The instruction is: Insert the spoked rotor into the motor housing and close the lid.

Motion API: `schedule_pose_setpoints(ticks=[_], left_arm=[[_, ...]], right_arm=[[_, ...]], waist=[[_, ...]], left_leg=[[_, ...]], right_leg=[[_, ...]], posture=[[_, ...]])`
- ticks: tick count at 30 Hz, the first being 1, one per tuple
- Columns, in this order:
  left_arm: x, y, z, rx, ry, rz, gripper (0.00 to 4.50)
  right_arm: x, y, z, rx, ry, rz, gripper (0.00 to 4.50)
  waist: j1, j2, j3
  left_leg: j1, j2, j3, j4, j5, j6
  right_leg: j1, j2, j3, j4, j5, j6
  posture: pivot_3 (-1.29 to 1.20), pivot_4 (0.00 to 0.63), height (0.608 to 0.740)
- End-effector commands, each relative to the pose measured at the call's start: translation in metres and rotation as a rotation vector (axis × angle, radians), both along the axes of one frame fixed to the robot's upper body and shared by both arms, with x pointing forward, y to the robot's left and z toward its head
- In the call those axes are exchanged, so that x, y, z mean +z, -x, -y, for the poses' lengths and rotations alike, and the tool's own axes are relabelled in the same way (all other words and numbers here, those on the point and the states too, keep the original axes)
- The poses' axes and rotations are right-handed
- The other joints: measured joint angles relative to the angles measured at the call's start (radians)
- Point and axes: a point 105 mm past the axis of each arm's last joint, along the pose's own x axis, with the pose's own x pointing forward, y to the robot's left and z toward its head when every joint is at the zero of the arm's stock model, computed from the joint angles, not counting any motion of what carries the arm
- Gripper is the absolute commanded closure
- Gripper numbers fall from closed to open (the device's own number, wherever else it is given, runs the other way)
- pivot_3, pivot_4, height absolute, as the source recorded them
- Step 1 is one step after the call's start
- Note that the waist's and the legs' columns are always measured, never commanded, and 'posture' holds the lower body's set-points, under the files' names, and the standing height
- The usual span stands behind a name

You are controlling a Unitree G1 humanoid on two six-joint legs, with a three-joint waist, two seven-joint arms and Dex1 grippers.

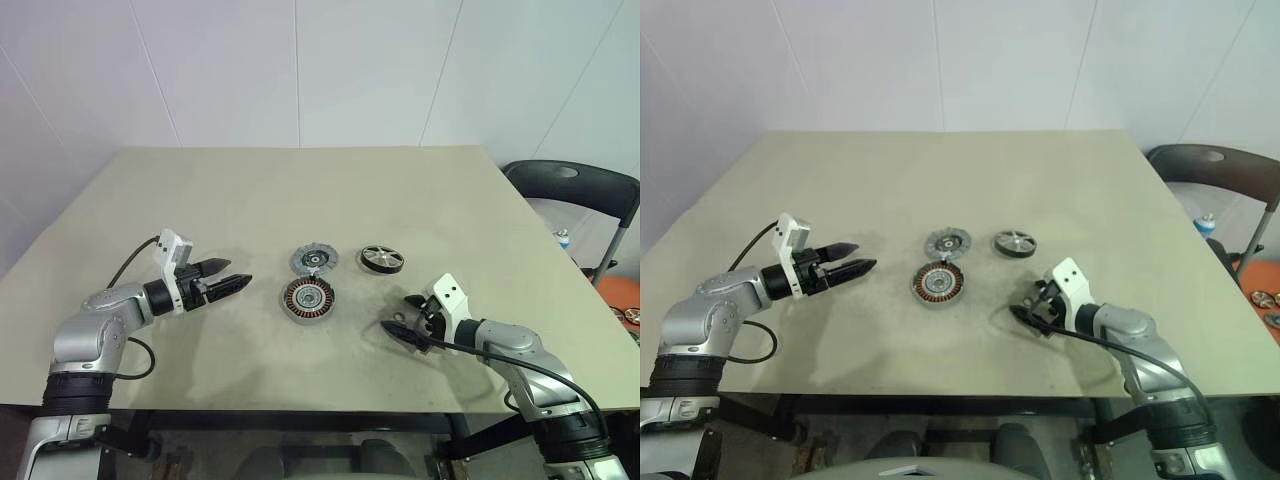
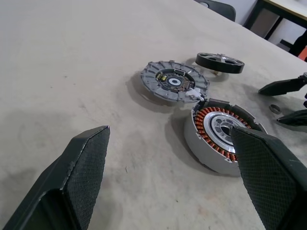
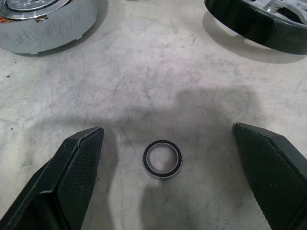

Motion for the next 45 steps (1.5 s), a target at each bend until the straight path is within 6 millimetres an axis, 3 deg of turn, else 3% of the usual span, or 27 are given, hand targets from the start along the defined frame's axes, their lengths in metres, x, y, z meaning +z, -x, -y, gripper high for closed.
schedule_pose_setpoints(ticks=[1,14,27,34,40,43,45], left_arm=[[0.017,0.000,-0.002,-0.012,0.000,0.055,0.24],[0.017,0.000,0.000,-0.010,0.004,0.051,0.24],[0.017,-0.002,0.000,0.001,0.005,0.060,0.24],[0.017,-0.003,0.000,0.007,0.004,0.063,0.24],[0.017,-0.004,0.000,0.008,0.005,0.064,0.24],[0.018,-0.004,0.000,0.010,0.005,0.065,0.24],[0.017,-0.004,0.000,0.010,0.005,0.065,0.24]], right_arm=[[0.007,-0.002,-0.002,0.010,-0.002,0.033,0.01],[-0.006,0.010,0.008,0.032,0.038,-0.016,0.01],[-0.007,0.004,0.014,0.016,0.059,-0.008,0.01],[-0.010,0.003,0.018,-0.003,0.076,-0.015,2.24],[-0.011,0.003,0.020,-0.005,0.081,-0.026,2.24],[-0.010,0.003,0.018,0.003,0.069,-0.019,2.84],[-0.011,0.003,0.018,0.007,0.084,-0.018,3.48]], waist=[[0.000,0.000,0.000],[0.003,0.000,0.000],[0.002,0.000,0.000],[0.001,0.000,0.000],[0.002,-0.001,0.000],[0.002,-0.001,0.000],[0.001,-0.001,-0.001]], left_leg=[[0.000,0.000,0.000,0.000,0.000,0.000],[0.000,0.000,0.000,0.000,0.000,0.000],[0.000,0.000,0.000,0.000,0.000,0.000],[0.001,0.000,0.000,0.000,0.000,0.000],[0.001,0.000,0.000,0.002,0.000,0.000],[0.001,0.000,0.000,0.002,0.000,0.000],[0.001,0.000,0.000,0.002,0.000,0.000]], right_leg=[[0.000,0.000,0.000,0.000,0.000,0.000],[0.001,0.000,0.000,-0.001,0.000,0.000],[0.001,0.000,0.000,-0.001,0.000,0.000],[0.002,0.000,0.000,-0.001,0.000,0.000],[0.003,0.000,0.000,-0.001,0.000,0.000],[0.004,0.000,0.000,-0.001,0.000,0.000],[0.003,0.000,0.000,-0.001,0.000,0.000]], posture=[[0.00,0.000,0.740],[0.00,0.000,0.740],[0.00,0.000,0.740],[0.00,0.000,0.740],[0.00,0.000,0.740],[0.00,0.000,0.740],[0.00,0.000,0.740]])
